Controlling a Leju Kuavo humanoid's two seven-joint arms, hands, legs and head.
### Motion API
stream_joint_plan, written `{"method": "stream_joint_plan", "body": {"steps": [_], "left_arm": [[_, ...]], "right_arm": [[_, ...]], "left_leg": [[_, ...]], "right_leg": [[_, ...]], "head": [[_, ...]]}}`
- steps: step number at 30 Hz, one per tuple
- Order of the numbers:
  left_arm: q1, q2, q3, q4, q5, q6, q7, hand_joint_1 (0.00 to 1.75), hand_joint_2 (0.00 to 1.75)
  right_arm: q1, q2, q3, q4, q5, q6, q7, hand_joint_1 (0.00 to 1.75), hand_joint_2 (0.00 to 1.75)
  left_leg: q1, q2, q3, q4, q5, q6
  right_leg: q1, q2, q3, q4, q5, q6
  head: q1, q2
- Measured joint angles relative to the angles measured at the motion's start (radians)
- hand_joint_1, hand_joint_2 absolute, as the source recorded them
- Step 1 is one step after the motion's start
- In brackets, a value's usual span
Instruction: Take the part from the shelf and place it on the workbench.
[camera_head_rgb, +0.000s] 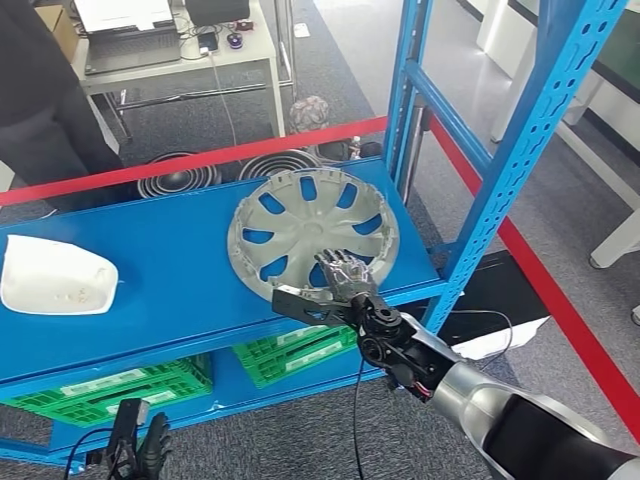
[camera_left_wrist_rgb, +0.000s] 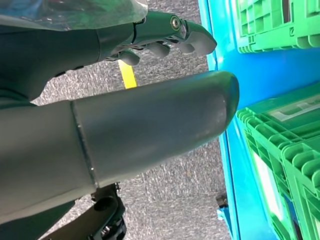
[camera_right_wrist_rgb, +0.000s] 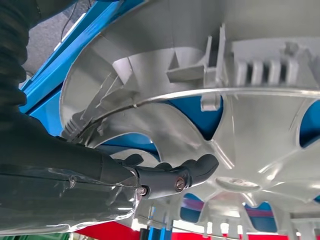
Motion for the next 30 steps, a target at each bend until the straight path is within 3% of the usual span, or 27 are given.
{"method": "stream_joint_plan", "body": {"steps": [15,16,19,20,30], "left_arm": [[-0.011,0.004,-0.005,0.0,-0.021,0.0,0.018,0.0,0.0],[-0.011,0.004,-0.005,0.0,-0.021,0.0,0.018,0.0,0.0],[-0.011,0.003,-0.005,0.0,-0.021,0.0,0.018,0.0,0.0],[-0.011,0.003,-0.005,-0.001,-0.021,0.0,0.018,0.0,0.0],[0.001,-0.002,-0.005,-0.002,-0.01,0.0,0.008,0.0,0.0]], "right_arm": [[-0.007,0.024,0.014,0.034,0.013,0.001,0.017,0.0,1.75],[-0.007,0.024,0.015,0.034,0.013,0.002,0.017,0.17,1.75],[-0.007,0.024,0.015,0.031,0.015,0.006,0.019,1.46,1.75],[-0.006,0.024,0.016,0.029,0.017,0.009,0.022,1.73,1.75],[0.026,0.018,0.018,-0.1,0.026,0.054,0.041,1.75,1.75]], "left_leg": [[0.004,0.001,0.005,-0.001,0.004,-0.004],[0.004,0.001,0.005,-0.001,0.004,-0.004],[0.004,0.001,0.005,-0.002,0.004,-0.005],[0.004,0.001,0.005,-0.002,0.004,-0.005],[0.004,0.003,0.002,-0.002,0.005,-0.006]], "right_leg": [[0.004,0.001,0.002,0.0,0.004,-0.005],[0.004,0.001,0.002,0.0,0.004,-0.005],[0.004,0.001,0.002,0.0,0.003,-0.005],[0.004,0.001,0.002,0.0,0.003,-0.005],[0.004,0.003,-0.002,0.0,0.005,-0.006]], "head": [[-0.001,0.0],[-0.001,0.0],[0.0,0.0],[-0.001,0.0],[-0.001,0.0]]}}
